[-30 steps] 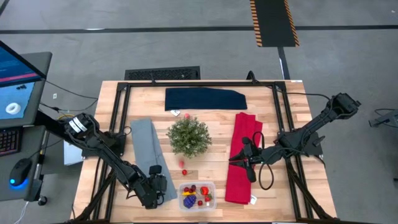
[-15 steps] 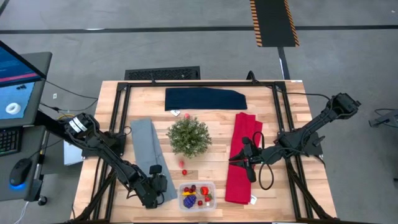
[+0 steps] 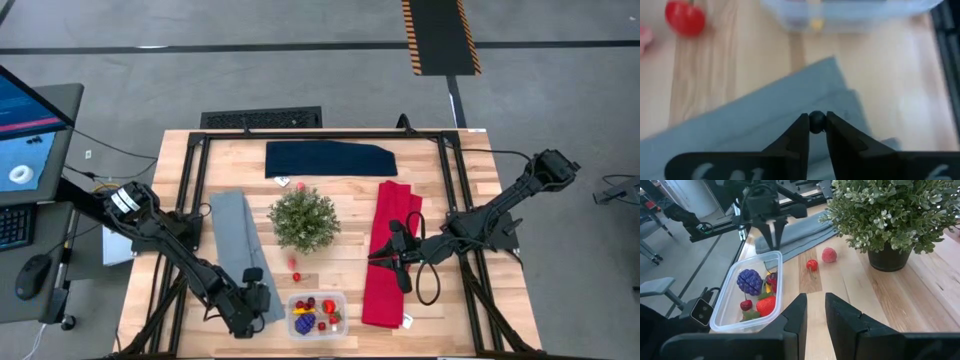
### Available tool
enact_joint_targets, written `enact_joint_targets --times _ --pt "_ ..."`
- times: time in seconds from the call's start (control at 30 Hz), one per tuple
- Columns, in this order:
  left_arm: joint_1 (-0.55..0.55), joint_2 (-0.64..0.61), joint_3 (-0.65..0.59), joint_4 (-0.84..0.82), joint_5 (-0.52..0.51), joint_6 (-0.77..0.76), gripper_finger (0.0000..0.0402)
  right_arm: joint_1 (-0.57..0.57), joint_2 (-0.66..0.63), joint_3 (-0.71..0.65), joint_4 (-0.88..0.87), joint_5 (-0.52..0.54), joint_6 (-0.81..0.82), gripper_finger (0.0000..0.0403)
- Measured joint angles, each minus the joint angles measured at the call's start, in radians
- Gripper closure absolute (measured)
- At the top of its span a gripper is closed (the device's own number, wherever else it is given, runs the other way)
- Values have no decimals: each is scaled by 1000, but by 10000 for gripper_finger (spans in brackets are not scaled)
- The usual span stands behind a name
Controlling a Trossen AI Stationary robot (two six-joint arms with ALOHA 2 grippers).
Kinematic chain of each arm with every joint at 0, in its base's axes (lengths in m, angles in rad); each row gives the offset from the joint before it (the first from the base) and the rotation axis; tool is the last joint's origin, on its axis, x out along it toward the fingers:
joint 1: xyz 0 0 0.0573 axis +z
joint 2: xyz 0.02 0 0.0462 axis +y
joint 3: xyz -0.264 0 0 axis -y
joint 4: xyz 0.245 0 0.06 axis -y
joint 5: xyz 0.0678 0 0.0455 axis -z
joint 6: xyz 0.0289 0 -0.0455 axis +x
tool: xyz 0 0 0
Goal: Pick and placing Produce into tupperware
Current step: Put the blueberry into the transparent container
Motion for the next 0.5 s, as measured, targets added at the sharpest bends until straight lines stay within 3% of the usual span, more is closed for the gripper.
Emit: enact_joint_targets --times 0.5 --pt "9 0 173 -29 -8 191 355 0 0 0 0 0 0 310"
